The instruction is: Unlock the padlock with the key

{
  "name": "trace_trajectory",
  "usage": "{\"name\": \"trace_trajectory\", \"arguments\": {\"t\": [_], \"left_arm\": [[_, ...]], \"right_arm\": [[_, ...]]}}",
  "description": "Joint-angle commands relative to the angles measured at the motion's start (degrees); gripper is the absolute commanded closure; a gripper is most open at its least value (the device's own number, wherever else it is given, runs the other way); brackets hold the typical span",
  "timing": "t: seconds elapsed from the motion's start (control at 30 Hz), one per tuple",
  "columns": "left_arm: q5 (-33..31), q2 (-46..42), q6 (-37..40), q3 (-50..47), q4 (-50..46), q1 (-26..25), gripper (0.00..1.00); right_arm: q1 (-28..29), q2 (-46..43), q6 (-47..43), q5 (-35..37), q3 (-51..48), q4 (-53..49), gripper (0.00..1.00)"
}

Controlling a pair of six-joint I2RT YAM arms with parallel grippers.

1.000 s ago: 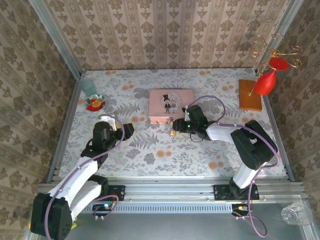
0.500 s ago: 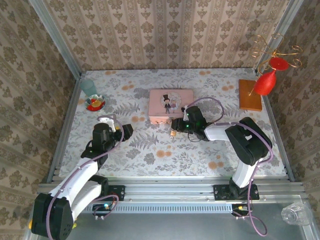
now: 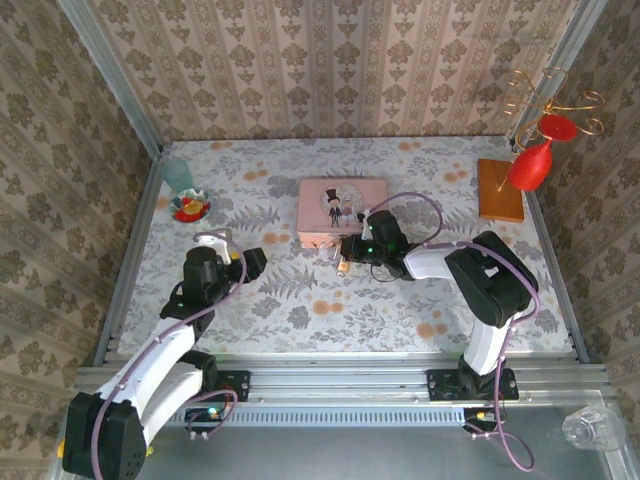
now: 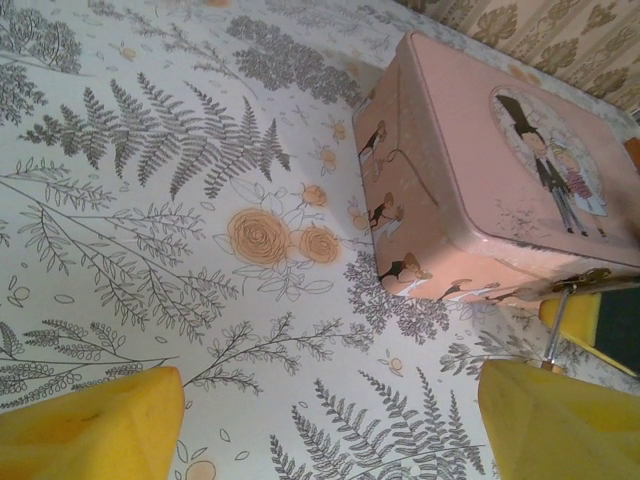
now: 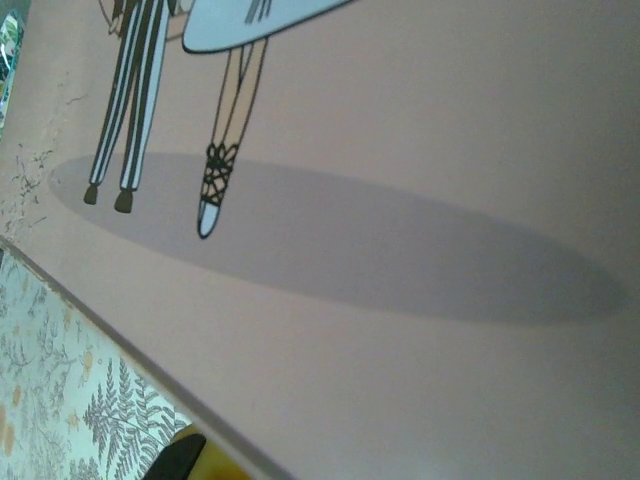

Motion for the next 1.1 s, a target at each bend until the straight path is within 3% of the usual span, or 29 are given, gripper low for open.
{"name": "trace_trajectory", "arguments": {"t": [0.0,0.17,0.33,0.4,0.53,0.6,0.77,1.07], "left_arm": [[-0.78,-1.43,1.26,0.47,-0.97,0.66,0.22],[-1.74,1.59,-0.01,2.16,-2.06,0.64,0.22],[1.58,11.7,-1.98,16.26,-8.38,-0.62,0.19],[0.09,16.22,-2.32,20.74,-9.53,-3.23,0.15],[-4.56,24.53,-3.01,25.36,-8.77,-11.56,0.15],[-5.23,27.59,-3.75,26.89,-7.96,-13.24,0.15],[-10.81,34.26,-2.1,33.24,-10.62,-15.76,0.15],[-11.19,45.29,-5.14,39.35,-10.56,-16.75,0.16]], "right_arm": [[1.08,-1.96,7.01,8.33,-4.19,1.35,1.0],[2.48,-2.57,15.58,13.06,-8.54,12.47,1.0],[3.16,-3.75,19.03,16.83,-10.76,15.48,1.0],[3.15,-3.75,20.67,17.9,-12.11,17.88,1.0],[3.16,-4.08,22.33,19.32,-12.5,19.05,1.0],[3.16,-4.27,23.08,19.74,-12.95,19.85,1.0],[2.98,-4.46,25.07,20.93,-15.22,22.94,1.0],[2.72,-1.52,28.62,21.95,-18.14,32.85,1.0]]}}
